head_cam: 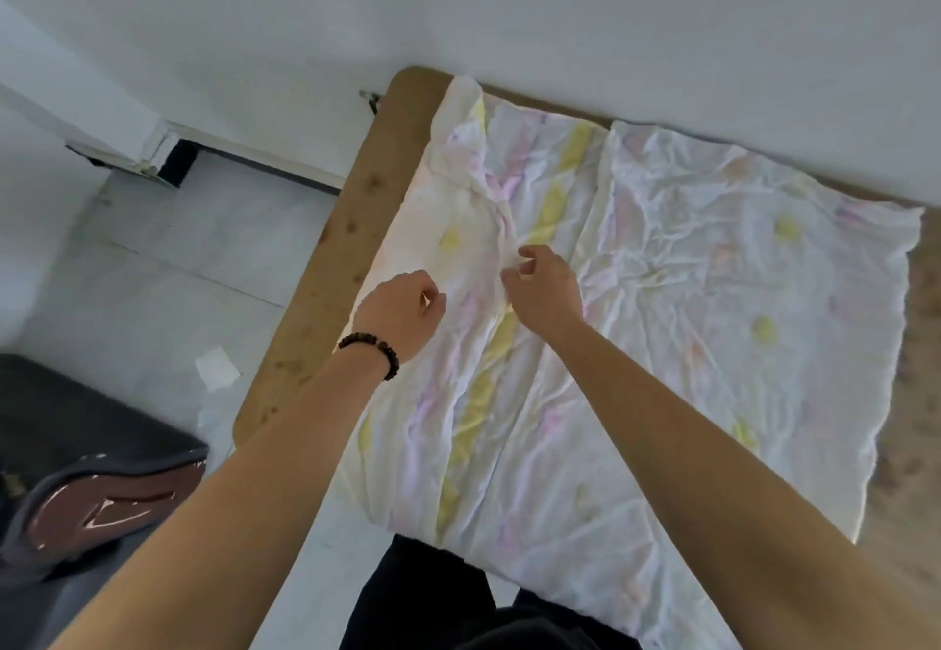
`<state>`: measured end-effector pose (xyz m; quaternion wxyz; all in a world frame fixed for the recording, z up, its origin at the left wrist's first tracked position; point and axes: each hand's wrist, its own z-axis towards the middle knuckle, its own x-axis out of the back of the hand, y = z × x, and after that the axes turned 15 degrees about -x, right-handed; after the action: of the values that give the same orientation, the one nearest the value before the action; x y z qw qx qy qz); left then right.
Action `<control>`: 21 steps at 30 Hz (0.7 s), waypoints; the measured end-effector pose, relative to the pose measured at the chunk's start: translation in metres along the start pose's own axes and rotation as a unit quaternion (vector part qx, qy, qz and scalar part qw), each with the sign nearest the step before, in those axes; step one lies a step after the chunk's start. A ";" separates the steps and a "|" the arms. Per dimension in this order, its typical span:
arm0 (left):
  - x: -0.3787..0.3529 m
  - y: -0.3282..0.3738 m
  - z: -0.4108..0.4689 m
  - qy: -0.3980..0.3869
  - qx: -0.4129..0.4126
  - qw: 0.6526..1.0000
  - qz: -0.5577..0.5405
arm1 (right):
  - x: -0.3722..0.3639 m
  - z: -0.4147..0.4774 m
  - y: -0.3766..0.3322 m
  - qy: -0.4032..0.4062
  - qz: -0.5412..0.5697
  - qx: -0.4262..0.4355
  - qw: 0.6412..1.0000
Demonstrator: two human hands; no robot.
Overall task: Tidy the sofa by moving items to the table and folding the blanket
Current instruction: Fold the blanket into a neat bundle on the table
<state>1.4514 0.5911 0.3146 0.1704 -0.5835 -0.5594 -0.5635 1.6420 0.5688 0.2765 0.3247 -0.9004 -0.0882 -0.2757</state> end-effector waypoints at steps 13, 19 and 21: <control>-0.055 0.014 -0.040 0.070 -0.046 0.994 -0.069 | 0.002 0.089 -0.113 0.129 0.017 -0.003 0.991; -0.047 0.015 -0.042 0.034 -0.013 0.995 -0.089 | 0.024 0.105 -0.102 0.064 0.166 -0.146 0.973; -0.052 0.015 -0.048 -0.007 -0.008 0.999 -0.046 | 0.029 0.106 -0.098 0.065 0.114 -0.116 0.985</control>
<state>1.4551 0.5226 0.2918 0.1360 -0.5625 -0.5826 -0.5707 1.6794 0.7110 0.2770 0.2528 -0.9162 0.0686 -0.3032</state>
